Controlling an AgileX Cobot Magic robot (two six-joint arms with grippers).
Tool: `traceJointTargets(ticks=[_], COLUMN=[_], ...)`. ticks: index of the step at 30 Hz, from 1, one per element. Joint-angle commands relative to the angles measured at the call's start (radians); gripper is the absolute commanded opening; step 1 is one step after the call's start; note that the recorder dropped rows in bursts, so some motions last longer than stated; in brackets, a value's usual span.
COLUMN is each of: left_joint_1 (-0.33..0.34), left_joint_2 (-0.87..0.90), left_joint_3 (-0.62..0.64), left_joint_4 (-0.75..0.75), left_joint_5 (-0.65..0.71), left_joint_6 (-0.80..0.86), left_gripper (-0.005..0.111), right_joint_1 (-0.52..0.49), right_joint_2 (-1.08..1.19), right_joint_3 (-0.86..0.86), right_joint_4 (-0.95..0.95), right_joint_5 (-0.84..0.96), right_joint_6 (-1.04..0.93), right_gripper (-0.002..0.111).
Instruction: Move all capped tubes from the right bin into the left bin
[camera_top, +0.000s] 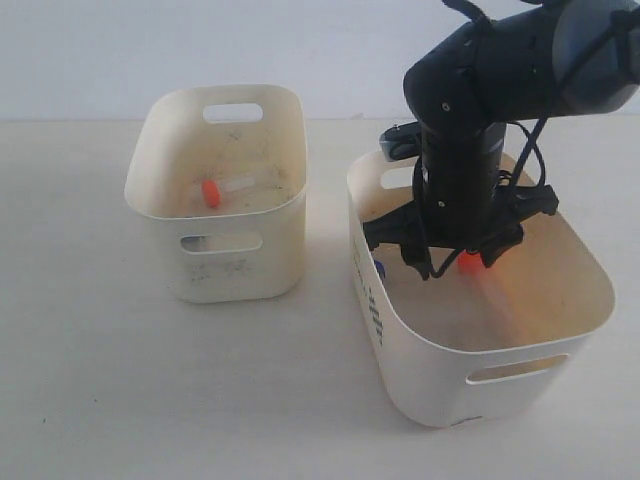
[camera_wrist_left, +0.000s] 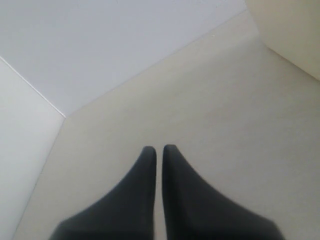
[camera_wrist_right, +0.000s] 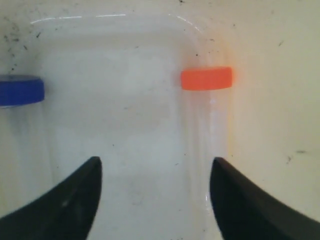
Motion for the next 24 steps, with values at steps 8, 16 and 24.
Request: traceJointTargets(ticks=[8,16,24], left_joint_1=[-0.001,-0.001,-0.001], left_joint_2=[0.004,0.004,0.004], left_joint_3=[-0.004,-0.004,-0.004], left_joint_4=[-0.003,-0.003,-0.003], left_joint_5=[-0.005,-0.005,-0.005], left_joint_6=[-0.001,-0.001,-0.001], left_gripper=[0.004,0.004,0.004], right_joint_1=[0.0,0.0,0.0], right_joint_2=[0.001,0.002,0.002], right_joint_3=[0.002,0.002,0.002], right_joint_4=[-0.017,-0.013,-0.011], right_joint_5=[0.009,0.011,0.011], right_joint_6=[0.0,0.0,0.004], right_gripper=[0.081,0.081,0.081])
